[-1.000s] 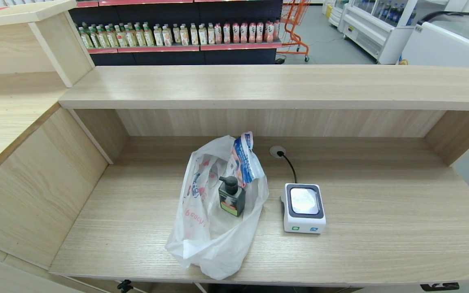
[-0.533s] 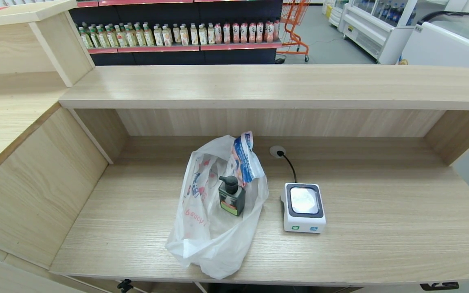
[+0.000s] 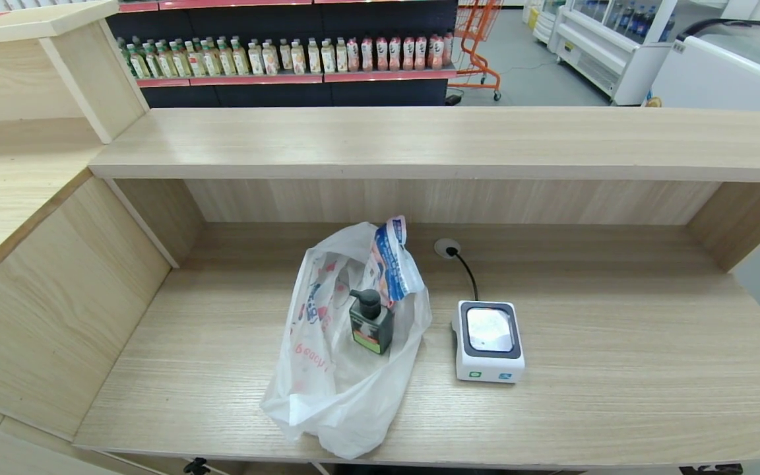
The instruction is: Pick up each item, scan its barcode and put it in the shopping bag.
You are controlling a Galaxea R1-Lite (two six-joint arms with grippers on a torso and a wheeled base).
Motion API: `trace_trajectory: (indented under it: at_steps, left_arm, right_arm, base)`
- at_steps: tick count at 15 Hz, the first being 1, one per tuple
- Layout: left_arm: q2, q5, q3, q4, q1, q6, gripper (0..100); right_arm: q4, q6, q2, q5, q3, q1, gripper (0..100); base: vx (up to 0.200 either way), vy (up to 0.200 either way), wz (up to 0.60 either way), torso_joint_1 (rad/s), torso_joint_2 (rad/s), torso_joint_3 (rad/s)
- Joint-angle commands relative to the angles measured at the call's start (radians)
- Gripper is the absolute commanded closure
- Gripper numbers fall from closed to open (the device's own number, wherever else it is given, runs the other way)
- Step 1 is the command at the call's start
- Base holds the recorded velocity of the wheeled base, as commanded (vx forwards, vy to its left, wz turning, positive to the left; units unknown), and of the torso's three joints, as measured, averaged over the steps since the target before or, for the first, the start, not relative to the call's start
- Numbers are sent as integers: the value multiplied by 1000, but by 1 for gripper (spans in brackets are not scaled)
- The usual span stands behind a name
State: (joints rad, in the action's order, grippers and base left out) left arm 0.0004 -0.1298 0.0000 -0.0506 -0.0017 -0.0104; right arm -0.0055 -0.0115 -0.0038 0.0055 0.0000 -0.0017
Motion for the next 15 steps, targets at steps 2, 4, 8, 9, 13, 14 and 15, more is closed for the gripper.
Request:
trace_trajectory:
  at_steps: [2,4,8,9,13,14,15]
  left_arm:
    - [1,1,0,0,0,-2,0]
    - [0,1,0,0,0,-3,0]
    - [0,-1,0,0,0,0,0]
    - [0,-1,0,0,0,0,0]
    - [0,-1,0,0,0,0,0]
    - [0,-1,0,0,0,0,0]
    - [0,-1,0,0,0,0,0]
  right_arm:
    - [-1,-1,4,1,0,0,100]
    - [-1,-1,4,1,0,0,100]
    - [-1,-1,4,1,0,0,100]
    - [-1,-1,4,1,0,0,100]
    - [-1,1,4,1,0,0,100]
    - [-1,1,4,1,0,0,100]
    - [-1,1,4,1,0,0,100]
  base:
    - [0,-100,0,1,1,4]
    - [0,-200,0,2,2,2]
    - [0,-100,0,0,-1,2]
    - [0,0,0,0,0,0]
    - [0,0,0,0,0,0]
    - [0,0,0,0,0,0]
    - [0,0,0,0,0,0]
